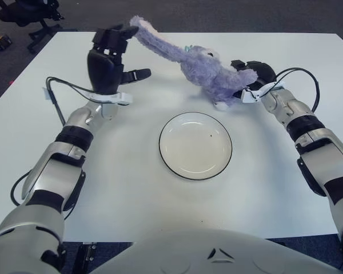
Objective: Put the doll into the plate.
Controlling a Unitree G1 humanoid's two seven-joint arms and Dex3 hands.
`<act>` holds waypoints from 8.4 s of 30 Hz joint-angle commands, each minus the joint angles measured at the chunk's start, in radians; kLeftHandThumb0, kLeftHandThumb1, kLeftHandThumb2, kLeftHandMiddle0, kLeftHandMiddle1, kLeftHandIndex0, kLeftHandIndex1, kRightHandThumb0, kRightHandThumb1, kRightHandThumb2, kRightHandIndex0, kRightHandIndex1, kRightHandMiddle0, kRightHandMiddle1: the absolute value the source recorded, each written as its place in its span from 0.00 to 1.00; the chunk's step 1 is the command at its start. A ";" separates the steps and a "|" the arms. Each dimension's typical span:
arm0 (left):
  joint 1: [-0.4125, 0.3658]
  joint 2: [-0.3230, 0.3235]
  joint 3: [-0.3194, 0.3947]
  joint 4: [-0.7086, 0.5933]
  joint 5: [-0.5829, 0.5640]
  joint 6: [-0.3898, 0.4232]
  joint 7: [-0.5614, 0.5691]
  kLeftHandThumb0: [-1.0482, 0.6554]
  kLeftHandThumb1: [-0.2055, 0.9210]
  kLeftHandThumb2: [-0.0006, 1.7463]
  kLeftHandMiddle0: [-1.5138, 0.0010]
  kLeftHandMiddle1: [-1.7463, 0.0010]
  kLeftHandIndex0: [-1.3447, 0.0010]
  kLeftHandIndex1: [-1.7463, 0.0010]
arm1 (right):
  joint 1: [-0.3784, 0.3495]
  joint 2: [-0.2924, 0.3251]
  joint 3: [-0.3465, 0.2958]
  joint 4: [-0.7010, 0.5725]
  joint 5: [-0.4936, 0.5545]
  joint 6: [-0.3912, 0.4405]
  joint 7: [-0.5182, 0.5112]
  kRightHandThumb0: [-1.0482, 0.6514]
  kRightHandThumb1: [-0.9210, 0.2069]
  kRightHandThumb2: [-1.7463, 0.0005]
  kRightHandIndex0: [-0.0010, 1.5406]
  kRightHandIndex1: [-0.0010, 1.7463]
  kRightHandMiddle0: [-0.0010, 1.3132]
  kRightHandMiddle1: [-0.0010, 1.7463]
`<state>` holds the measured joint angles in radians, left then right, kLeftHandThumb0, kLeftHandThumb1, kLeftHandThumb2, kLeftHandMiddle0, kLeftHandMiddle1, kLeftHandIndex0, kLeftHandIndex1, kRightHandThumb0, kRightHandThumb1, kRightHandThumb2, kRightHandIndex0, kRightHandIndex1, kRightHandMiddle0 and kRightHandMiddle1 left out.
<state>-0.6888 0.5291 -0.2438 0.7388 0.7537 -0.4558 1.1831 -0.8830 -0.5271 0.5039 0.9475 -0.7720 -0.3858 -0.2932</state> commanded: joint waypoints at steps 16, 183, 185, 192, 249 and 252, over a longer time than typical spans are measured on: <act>0.006 -0.016 0.162 0.167 -0.154 0.063 -0.084 0.33 1.00 0.28 0.68 0.80 0.83 0.61 | 0.034 -0.097 -0.069 -0.168 -0.025 0.041 -0.068 0.62 0.49 0.29 0.39 0.95 0.28 1.00; -0.084 -0.217 0.118 0.355 -0.411 -0.429 -0.961 0.38 1.00 0.25 0.54 0.86 0.79 0.53 | -0.128 -0.130 0.130 0.038 -0.368 -0.889 -1.004 0.63 0.00 0.91 0.54 1.00 0.49 1.00; -0.083 -0.218 0.118 0.354 -0.411 -0.428 -0.961 0.38 1.00 0.25 0.54 0.86 0.79 0.53 | -0.128 -0.130 0.130 0.038 -0.368 -0.889 -1.003 0.62 0.00 0.91 0.54 1.00 0.49 1.00; -0.081 -0.221 0.117 0.353 -0.410 -0.425 -0.960 0.38 1.00 0.24 0.54 0.86 0.79 0.53 | -0.124 -0.129 0.124 0.039 -0.356 -0.900 -0.975 0.61 0.00 0.92 0.55 1.00 0.50 1.00; -0.081 -0.242 0.100 0.365 -0.406 -0.418 -0.965 0.37 1.00 0.21 0.55 0.83 0.78 0.53 | -0.035 -0.259 0.102 -0.312 -0.580 -0.822 -0.930 0.52 0.00 0.92 0.42 1.00 0.48 1.00; -0.080 -0.242 0.101 0.364 -0.409 -0.426 -0.970 0.37 1.00 0.21 0.55 0.83 0.78 0.53 | -0.024 -0.273 0.110 -0.333 -0.581 -0.808 -0.928 0.51 0.00 0.92 0.42 1.00 0.47 1.00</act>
<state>-0.7689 0.2869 -0.1413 1.1019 0.3454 -0.8673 0.2224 -0.9269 -0.7726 0.5994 0.6420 -1.3309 -1.2186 -1.2129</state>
